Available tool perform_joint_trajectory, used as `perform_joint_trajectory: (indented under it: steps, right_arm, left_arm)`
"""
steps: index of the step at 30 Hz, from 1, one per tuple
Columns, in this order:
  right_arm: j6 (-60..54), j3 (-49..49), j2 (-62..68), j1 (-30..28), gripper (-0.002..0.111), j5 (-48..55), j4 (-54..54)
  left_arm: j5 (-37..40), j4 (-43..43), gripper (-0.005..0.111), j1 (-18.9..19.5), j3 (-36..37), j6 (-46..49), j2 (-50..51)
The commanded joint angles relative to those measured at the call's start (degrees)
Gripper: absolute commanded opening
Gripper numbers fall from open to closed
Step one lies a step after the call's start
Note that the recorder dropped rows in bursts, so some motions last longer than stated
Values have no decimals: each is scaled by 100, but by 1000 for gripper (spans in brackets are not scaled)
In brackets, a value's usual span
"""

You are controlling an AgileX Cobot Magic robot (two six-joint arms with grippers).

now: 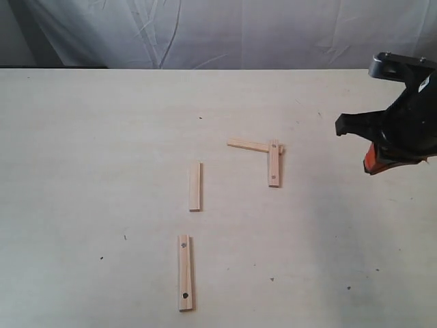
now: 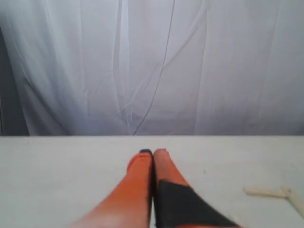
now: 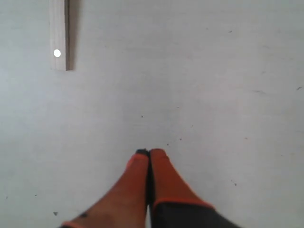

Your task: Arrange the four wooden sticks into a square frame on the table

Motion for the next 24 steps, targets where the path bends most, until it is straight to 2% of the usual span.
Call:
perform_joint_trajectory:
  steps: [1,7,11,13,16,22,24]
  right_arm:
    - [-60,109,-39,-24,0,-209,97]
    - [-60,109,-48,-24,0,-374,189]
    - [-60,109,-48,-24,0,-445,331]
    - [-60,96,-48,-24,0,-480,333]
    - [-60,98,-48,-24,0,-543,344]
    - [-60,98,-48,-24,0,-788,367]
    - [-60,98,-48,-24,0,-814,392]
  left_arm:
    - [-1249,13,0,-12,20,-24,-28]
    - [-2120,23,0,-12,20,-39,-28]
    - [-2062,-666,0,-12,0,-286,-28]
    - [-1600,-759,0,-12,-379,-149,-8]
    - [-314,-759,0,-12,-1278,211,636]
    - [1953,18,0,-12,-3366,212,2938]
    - [2570,114,0,-12,-3851,212,3783]
